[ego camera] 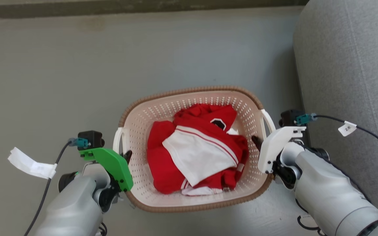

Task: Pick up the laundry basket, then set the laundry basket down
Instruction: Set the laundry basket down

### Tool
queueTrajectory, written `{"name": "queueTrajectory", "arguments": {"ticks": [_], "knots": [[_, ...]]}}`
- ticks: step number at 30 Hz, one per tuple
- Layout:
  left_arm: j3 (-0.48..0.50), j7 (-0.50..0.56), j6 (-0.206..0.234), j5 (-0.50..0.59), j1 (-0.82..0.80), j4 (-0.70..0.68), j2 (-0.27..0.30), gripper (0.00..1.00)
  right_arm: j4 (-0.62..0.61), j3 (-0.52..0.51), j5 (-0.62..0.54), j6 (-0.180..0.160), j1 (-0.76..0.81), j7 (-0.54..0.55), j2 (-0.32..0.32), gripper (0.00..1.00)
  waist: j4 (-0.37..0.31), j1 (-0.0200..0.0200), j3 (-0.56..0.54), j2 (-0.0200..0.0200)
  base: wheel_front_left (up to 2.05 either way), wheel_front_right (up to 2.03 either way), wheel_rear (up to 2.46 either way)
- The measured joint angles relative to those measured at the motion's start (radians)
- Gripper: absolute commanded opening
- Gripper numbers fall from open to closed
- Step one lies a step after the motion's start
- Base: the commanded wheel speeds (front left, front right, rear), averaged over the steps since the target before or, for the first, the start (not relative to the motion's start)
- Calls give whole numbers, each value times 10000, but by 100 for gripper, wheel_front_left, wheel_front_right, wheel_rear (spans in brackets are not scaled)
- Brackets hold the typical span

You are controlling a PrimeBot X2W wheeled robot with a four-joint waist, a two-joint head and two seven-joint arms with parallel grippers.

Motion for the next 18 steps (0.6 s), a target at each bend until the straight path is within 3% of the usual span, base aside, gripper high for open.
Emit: {"name": "queueTrajectory", "arguments": {"ticks": [18], "knots": [[21, -1214, -2, 364, -1301, -56, 184, 0, 13, -100, -65, 0, -1228, -1177, 31, 0, -132, 1, 2379, 0, 0, 0, 0]]}}
